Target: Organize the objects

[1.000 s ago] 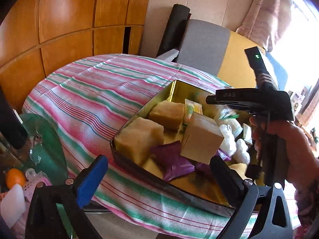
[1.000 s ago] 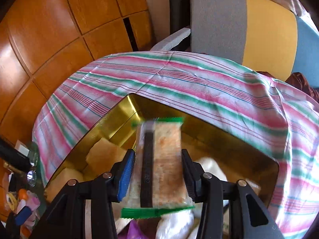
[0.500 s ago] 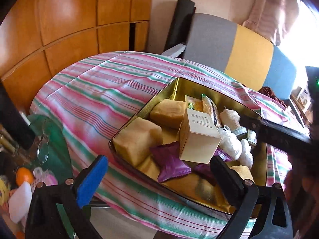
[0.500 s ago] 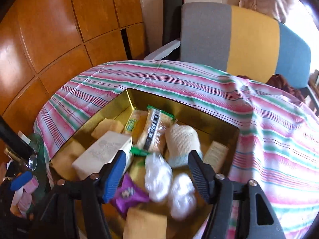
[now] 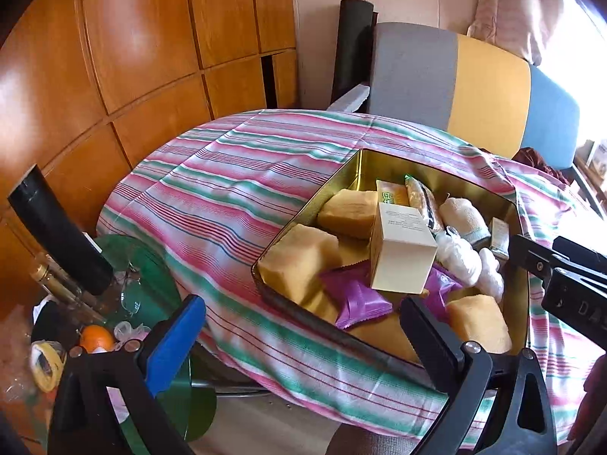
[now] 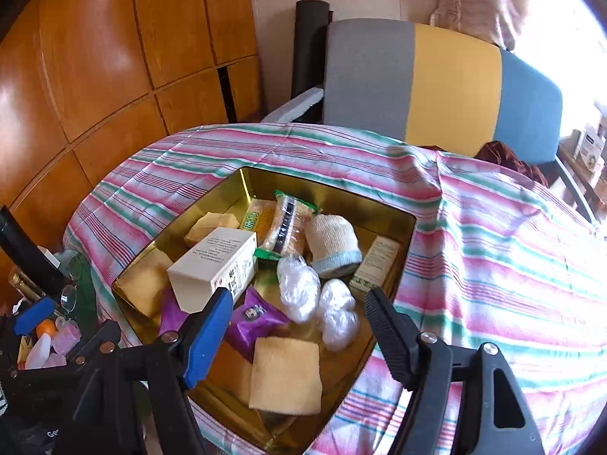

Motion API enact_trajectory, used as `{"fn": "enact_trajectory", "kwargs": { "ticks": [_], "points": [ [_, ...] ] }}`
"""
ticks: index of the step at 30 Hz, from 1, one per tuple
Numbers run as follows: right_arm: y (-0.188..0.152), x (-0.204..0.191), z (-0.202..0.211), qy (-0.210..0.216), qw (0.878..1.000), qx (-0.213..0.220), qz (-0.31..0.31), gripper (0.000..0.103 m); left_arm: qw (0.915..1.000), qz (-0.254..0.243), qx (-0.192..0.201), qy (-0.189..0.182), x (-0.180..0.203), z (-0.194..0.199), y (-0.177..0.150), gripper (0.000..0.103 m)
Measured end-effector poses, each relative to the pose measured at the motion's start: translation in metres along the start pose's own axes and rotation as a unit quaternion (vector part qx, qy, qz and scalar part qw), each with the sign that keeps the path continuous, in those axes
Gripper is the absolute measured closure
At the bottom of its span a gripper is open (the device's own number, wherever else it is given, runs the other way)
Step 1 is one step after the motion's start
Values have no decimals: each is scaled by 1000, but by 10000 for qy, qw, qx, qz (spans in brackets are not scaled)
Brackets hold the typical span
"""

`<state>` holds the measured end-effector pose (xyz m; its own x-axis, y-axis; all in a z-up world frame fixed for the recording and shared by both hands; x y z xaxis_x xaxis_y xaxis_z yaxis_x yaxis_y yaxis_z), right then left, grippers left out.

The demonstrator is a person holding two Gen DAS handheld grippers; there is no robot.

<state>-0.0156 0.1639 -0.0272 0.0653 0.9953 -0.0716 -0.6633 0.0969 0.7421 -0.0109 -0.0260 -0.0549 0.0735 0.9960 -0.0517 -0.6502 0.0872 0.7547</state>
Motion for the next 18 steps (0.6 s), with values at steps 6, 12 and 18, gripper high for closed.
{"fn": "enact_trajectory", "kwargs": {
  "ticks": [6, 12, 18],
  "points": [
    [-4, 7, 6, -165, 9997, -36, -179, 29, 9997, 146, 202, -11, -3, 14, 7, 0],
    [-5, 11, 13, -177, 9992, -50, -347, 29, 9996, 186, 212, 56, 2, 17, 16, 0],
    [-7, 12, 14, -293, 9989, -178, -330, 29, 9999, 75, -6, 139, 8, 10, 15, 0]
  ]
}}
Point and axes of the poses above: each gripper's, at about its wrist camera, not at the fingertips, and z roughly against the way its jaws point, x to its right, y to its top, the point moved 6 cm from there along -z, roughly the way its jaws point, and after that the axes turned 6 degrees about x, right-handed, at the moved point
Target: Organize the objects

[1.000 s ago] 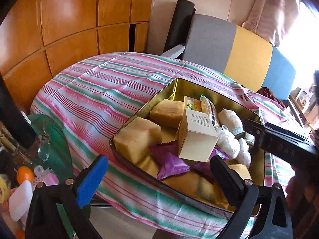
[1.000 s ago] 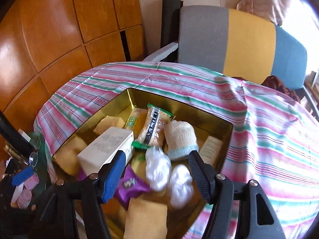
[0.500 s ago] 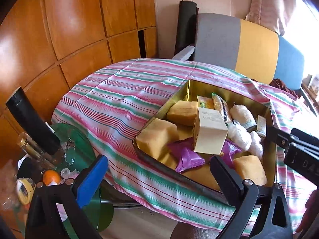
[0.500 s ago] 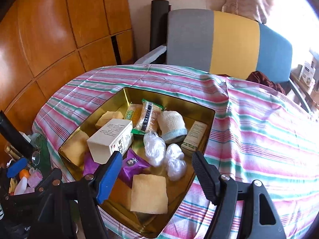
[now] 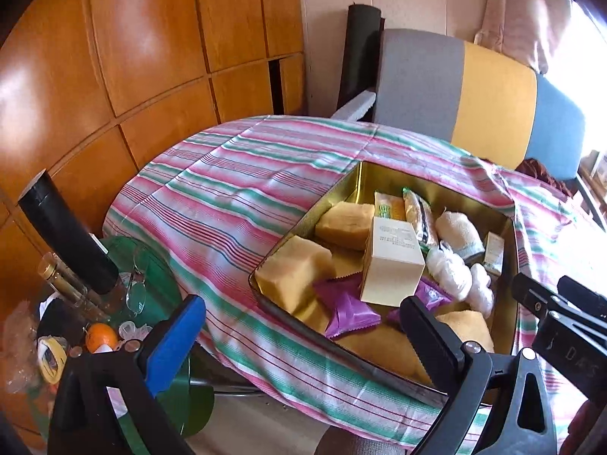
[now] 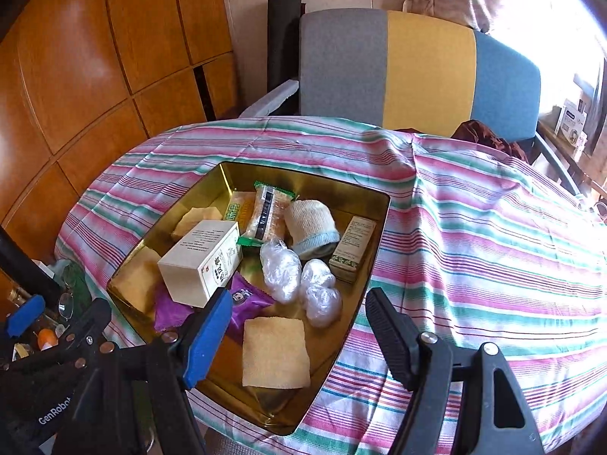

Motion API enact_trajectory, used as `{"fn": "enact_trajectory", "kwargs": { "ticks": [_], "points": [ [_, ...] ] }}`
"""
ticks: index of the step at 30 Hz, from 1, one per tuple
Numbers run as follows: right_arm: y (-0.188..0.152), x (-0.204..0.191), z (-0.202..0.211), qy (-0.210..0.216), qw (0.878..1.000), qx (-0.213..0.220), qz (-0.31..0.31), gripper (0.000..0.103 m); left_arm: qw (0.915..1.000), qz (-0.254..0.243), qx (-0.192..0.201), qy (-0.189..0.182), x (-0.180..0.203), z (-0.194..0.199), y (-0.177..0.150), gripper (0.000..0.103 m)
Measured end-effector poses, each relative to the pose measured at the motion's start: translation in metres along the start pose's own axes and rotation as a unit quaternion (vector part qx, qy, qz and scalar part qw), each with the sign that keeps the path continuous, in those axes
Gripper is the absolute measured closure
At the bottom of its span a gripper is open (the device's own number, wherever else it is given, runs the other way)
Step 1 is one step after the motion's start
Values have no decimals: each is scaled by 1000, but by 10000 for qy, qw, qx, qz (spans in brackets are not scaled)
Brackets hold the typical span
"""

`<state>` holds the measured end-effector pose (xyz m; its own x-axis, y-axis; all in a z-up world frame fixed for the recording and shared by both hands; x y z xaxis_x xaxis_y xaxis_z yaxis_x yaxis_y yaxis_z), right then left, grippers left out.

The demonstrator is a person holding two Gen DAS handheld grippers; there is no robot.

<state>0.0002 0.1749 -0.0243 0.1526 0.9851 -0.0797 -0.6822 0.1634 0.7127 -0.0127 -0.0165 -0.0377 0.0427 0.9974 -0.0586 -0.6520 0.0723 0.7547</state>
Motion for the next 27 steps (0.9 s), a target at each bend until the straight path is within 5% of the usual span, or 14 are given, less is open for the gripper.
{"fn": "enact_trajectory", "kwargs": {
  "ticks": [27],
  "points": [
    [1, 3, -11, -238, 9996, -108, -61, 29, 9988, -394, -158, -251, 16, -9, 8, 0]
  ]
}}
Point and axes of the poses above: each gripper's, at about its wrist camera, not at the fingertips, and z roughly against the way its jaws point, x to its right, y to its top, the point moved 6 cm from there along -z, roughly the way its jaws point, and after that the axes turned 6 degrees about x, right-handed, at the moved point
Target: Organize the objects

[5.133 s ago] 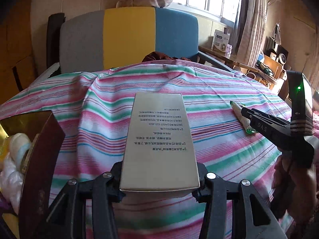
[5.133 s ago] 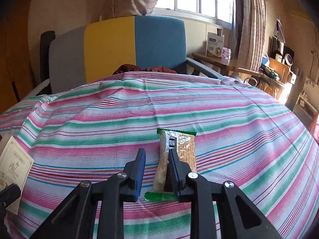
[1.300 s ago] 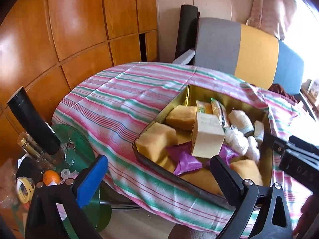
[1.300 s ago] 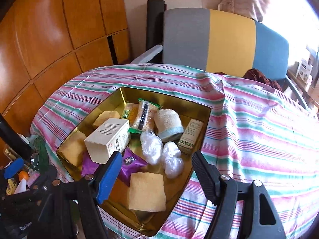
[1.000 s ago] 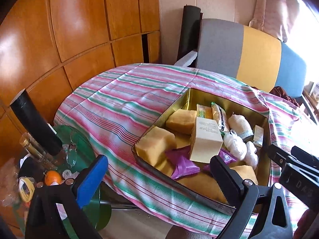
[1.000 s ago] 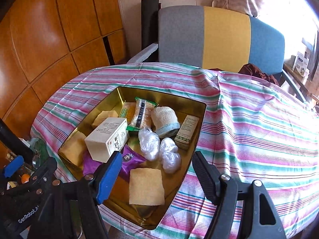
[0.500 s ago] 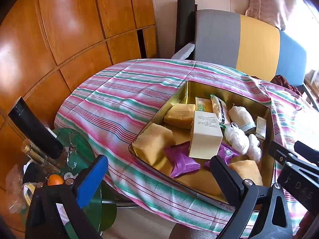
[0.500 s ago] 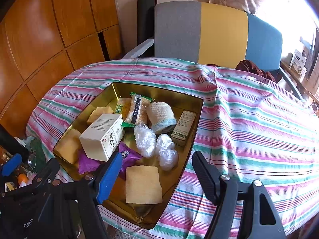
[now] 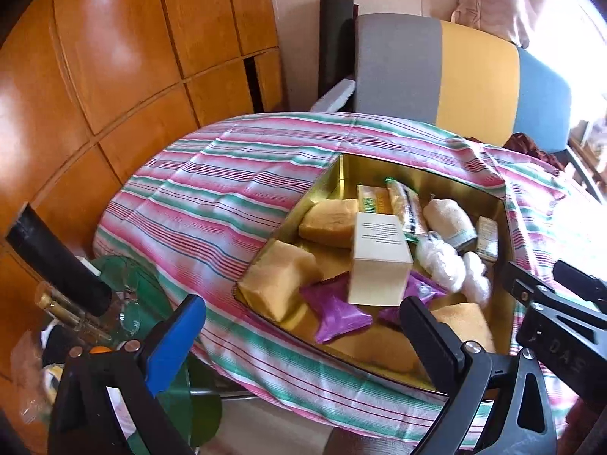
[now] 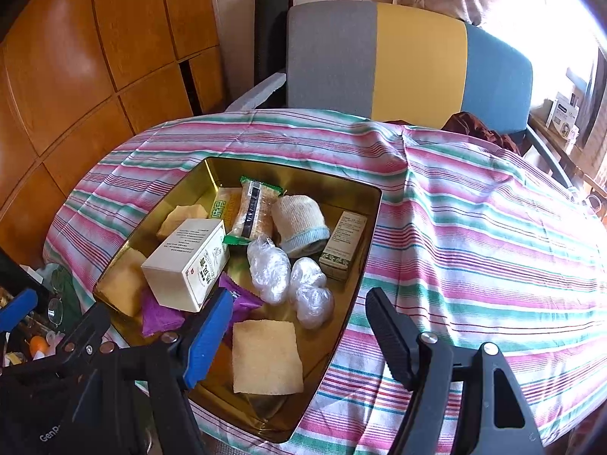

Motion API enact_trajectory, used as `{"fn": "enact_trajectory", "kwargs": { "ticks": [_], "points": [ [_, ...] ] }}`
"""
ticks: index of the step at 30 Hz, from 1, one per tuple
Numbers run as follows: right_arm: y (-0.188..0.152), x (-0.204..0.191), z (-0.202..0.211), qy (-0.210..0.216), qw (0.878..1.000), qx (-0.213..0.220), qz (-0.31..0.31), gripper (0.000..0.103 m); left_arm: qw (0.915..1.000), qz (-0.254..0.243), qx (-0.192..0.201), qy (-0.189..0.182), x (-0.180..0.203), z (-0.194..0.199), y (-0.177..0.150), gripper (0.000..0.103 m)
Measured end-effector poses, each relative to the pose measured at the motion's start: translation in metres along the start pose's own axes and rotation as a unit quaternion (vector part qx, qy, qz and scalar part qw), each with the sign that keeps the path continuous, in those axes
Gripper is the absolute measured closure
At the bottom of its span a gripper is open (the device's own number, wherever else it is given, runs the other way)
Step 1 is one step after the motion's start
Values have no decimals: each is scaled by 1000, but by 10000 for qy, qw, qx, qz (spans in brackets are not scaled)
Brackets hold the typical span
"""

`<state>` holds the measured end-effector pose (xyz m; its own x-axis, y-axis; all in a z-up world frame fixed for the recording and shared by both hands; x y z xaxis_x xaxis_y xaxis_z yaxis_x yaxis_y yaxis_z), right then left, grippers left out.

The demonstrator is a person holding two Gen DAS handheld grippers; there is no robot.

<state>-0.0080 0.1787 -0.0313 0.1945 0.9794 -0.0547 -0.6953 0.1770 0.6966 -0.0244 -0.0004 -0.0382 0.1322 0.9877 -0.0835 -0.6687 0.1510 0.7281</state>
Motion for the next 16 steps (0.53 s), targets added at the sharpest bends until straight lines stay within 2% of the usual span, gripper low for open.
{"fn": "enact_trajectory", "kwargs": {
  "ticks": [11, 16],
  "points": [
    [6, 1, 0, -59, 9999, 90, -15, 29, 9989, 272, -211, -334, -3, -6, 0, 1],
    [7, 0, -1, -40, 10000, 82, -12, 29, 9997, 219, -55, -74, -1, -6, 0, 3]
  ]
}}
Point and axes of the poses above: each gripper's, at about its wrist camera, not at the fingertips, and z roughly against the way its jaws point, x to its right, y to its top, the point moved 6 cm from there along -z, roughly the way its jaws point, and after that the axes turned 6 degrees about x, right-handed, at the moved point
